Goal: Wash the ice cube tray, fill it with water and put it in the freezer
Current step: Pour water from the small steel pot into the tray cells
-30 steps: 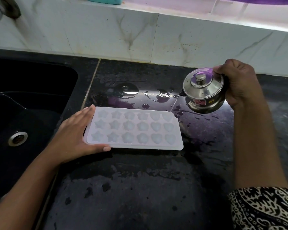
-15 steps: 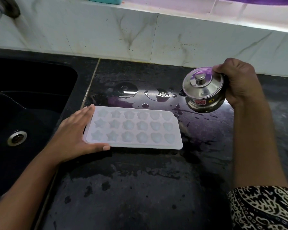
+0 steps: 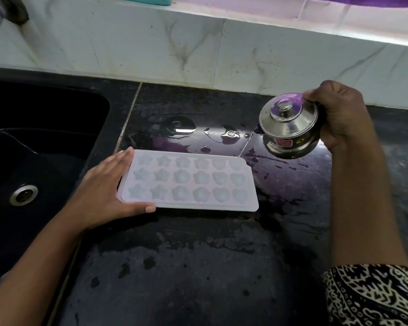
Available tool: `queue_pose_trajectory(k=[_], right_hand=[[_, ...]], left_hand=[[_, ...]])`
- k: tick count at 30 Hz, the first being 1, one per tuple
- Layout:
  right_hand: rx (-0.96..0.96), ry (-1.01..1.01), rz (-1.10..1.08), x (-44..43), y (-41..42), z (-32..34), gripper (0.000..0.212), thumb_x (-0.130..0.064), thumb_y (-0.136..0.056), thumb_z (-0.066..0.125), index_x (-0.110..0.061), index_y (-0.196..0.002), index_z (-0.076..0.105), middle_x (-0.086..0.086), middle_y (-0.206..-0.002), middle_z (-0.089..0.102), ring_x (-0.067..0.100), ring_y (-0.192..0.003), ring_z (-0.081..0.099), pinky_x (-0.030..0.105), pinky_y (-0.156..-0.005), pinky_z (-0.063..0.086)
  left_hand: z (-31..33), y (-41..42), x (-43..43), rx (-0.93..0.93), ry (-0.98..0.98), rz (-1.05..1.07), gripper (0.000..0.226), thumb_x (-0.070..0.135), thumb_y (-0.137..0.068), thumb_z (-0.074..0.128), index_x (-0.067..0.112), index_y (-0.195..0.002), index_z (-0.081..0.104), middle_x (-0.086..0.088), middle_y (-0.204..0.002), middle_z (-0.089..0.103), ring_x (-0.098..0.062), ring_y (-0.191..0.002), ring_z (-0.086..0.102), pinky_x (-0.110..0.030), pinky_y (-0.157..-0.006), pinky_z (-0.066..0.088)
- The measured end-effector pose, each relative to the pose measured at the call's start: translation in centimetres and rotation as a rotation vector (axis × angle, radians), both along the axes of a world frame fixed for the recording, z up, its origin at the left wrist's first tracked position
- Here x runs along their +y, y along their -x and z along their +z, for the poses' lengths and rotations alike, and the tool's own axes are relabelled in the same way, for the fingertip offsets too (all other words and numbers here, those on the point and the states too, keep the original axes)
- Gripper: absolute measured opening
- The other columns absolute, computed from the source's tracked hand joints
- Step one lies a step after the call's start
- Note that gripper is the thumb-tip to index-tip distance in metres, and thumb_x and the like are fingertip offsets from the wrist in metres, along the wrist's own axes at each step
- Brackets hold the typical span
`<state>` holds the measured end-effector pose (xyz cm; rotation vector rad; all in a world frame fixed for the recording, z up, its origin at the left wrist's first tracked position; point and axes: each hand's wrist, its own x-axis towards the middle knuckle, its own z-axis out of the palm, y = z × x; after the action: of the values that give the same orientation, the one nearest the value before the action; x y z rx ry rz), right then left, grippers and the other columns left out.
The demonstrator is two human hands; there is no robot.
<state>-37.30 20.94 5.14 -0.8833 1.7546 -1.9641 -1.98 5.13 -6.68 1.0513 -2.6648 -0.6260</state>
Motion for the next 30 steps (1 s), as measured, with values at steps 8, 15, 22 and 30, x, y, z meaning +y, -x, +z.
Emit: queue_pose_trajectory(k=[8,15,22,30], right_hand=[[-0.201,0.102,-0.086,-0.3,-0.7,0.6,0.013,-0.007,-0.069,0.061,-0.013,-0.059,0.055,-0.004,-0.051,0.051,0.012,-0.055,0.043,0.024,-0.059,0.036],[-0.212,0.135,-0.008,-1.8,-4.2,1.9,0.013,-0.011,-0.063,0.062,-0.014,-0.059,0.051,-0.002,-0.052,0.046,0.013,-0.054,0.04,0.023,-0.058,0.036],[-0.239,0.148,0.179,-5.0,-8.9,1.3,0.023,-0.004,-0.068,0.06,-0.016,-0.05,0.051,-0.006,-0.046,0.048,0.01,-0.047,0.044,0.018,-0.052,0.039],[-0.119,0.057,0.263,-8.2,-12.1,-0.2,0.04,-0.005,-0.072,0.062,-0.02,-0.04,0.043,-0.006,-0.044,0.038,0.008,-0.043,0.036,0.016,-0.045,0.034]], left_hand=[[-0.1,0.0,-0.1,0.0,-0.003,0.002,0.144,0.105,-0.037,0.035,0.025,-0.155,0.012,0.01,-0.161,0.013,-0.003,-0.143,0.011,-0.04,-0.119,0.013],[-0.2,0.0,-0.2,-0.005,0.003,-0.01,0.146,0.107,-0.036,0.031,0.027,-0.155,0.007,0.012,-0.161,0.009,0.004,-0.138,0.004,-0.035,-0.117,0.01],[0.1,-0.1,0.1,-0.031,-0.017,-0.026,0.147,0.107,-0.035,0.026,0.027,-0.155,0.0,0.013,-0.162,0.002,0.001,-0.144,0.001,-0.033,-0.119,0.007],[-0.2,0.0,-0.1,-0.011,-0.009,-0.031,0.145,0.106,-0.038,0.027,0.026,-0.155,-0.001,0.012,-0.163,0.004,0.004,-0.141,-0.002,-0.034,-0.119,0.006]])
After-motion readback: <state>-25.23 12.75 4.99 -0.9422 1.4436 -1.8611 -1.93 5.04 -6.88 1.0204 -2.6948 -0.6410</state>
